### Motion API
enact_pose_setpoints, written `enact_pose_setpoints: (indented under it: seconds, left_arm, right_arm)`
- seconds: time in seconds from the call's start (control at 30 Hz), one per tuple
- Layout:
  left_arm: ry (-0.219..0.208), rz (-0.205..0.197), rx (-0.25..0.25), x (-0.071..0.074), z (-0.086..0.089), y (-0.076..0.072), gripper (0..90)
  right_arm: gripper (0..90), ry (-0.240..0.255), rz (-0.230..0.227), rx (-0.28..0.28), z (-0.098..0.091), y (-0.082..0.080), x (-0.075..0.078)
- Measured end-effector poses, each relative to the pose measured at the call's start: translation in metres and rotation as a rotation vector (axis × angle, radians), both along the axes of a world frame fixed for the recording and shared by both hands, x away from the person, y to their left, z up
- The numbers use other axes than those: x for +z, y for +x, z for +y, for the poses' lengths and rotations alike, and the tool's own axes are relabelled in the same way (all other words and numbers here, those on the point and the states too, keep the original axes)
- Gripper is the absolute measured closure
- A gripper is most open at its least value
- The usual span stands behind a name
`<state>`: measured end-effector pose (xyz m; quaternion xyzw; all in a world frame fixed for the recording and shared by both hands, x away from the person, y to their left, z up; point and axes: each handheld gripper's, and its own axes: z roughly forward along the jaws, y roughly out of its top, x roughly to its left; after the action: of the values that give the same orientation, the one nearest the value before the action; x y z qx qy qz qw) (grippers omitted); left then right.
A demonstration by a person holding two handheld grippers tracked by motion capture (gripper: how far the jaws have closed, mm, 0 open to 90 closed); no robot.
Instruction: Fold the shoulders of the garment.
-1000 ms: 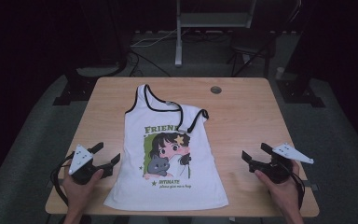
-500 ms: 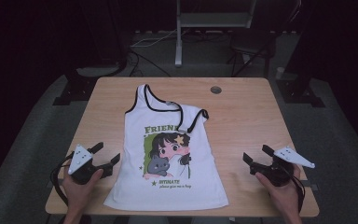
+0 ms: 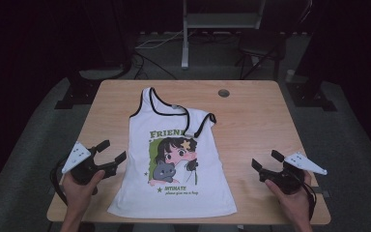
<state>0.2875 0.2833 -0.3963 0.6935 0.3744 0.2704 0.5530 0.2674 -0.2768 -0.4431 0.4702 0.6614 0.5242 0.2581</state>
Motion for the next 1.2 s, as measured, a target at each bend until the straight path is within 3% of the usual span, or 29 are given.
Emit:
enact_pose_setpoints:
  seconds: [0.27,0.37,0.5,0.9,1.2]
  left_arm:
    - [0.114,0.040,-0.045,0.030,-0.016,0.058,21.2]
    - [0.092,0.084,-0.059,0.034,-0.018,0.084,21.2]
    - [0.105,0.105,-0.065,0.039,-0.023,0.112,21.3]
    - [0.125,0.129,-0.047,0.042,-0.030,0.174,21.3]
    - [0.137,0.183,-0.014,0.036,-0.039,0.219,21.3]
  right_arm:
    - [12.1,-0.003,-0.004,0.015,0.000,0.000,0.000]
    - [12.1,-0.002,-0.004,0.019,0.000,0.000,0.000]
    - [12.1,0.001,-0.004,0.020,-0.001,0.000,0.000]
    - [12.1,0.007,-0.006,0.021,-0.001,0.000,0.000]
    - [12.1,-0.003,-0.009,0.022,0.000,-0.001,0.000]
